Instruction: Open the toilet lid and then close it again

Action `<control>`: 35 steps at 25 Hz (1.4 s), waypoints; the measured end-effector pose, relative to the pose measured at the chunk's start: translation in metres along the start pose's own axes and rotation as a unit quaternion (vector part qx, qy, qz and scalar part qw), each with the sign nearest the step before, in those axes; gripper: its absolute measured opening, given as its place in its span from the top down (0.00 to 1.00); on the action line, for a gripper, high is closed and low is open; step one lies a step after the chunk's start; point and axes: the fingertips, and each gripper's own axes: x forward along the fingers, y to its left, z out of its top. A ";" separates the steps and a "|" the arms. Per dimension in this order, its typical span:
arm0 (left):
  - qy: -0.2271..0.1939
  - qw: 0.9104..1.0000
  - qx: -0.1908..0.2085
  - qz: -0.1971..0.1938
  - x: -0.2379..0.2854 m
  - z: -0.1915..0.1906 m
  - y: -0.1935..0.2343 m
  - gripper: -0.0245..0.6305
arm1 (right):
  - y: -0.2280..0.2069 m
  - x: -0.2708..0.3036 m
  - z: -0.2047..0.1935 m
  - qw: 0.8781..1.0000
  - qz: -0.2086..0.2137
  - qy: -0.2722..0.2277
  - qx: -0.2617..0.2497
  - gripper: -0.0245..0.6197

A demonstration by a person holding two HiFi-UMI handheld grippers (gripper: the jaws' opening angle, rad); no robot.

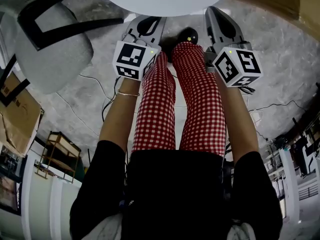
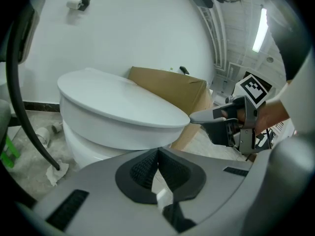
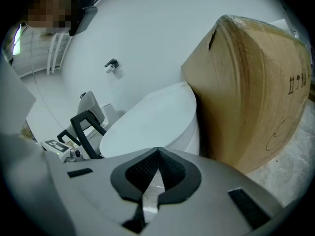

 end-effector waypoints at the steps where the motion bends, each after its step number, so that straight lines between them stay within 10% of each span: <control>1: 0.002 1.000 -0.002 0.000 0.000 -0.001 0.000 0.96 | 0.000 0.001 -0.001 1.000 0.000 0.003 0.000 0.93; 35: 0.051 0.998 -0.039 -0.007 0.007 -0.021 0.009 0.96 | -0.011 0.013 -0.018 0.999 -0.013 0.048 -0.013 0.93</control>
